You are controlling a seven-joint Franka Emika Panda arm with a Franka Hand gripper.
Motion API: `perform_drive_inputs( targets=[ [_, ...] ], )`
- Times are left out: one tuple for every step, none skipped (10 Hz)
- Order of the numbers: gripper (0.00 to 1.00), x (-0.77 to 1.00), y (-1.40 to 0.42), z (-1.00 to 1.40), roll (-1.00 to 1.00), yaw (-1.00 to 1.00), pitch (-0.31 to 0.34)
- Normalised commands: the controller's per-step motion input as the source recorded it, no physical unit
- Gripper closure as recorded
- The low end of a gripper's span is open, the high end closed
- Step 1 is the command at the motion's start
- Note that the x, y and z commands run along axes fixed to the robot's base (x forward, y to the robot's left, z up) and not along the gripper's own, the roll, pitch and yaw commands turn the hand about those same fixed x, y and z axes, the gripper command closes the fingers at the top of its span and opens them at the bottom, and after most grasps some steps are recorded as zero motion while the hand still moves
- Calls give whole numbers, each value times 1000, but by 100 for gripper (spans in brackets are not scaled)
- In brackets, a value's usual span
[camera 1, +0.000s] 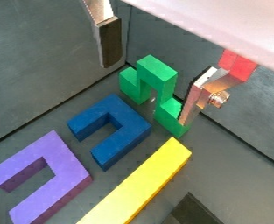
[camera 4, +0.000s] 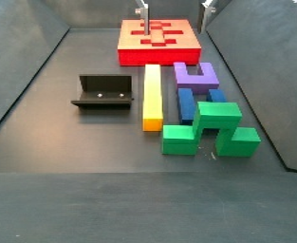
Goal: Pick up the purple object. Move up. Place the purple object on the fixture. Regrasp the purple object. Move to above the board. Insert the purple object.
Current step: Pick up the purple object.
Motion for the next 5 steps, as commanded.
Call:
perform_drive_inputs(
  targets=[
    [0,0,-29,0,0,0,0],
    [0,60,-163,-186,-70,-131,0],
    [0,-74,-360,-320,-117,180,-123],
    [0,0,-843,-357,-64,229,-44],
    [0,0,-900,-391,-54,183,-34]
  ],
)
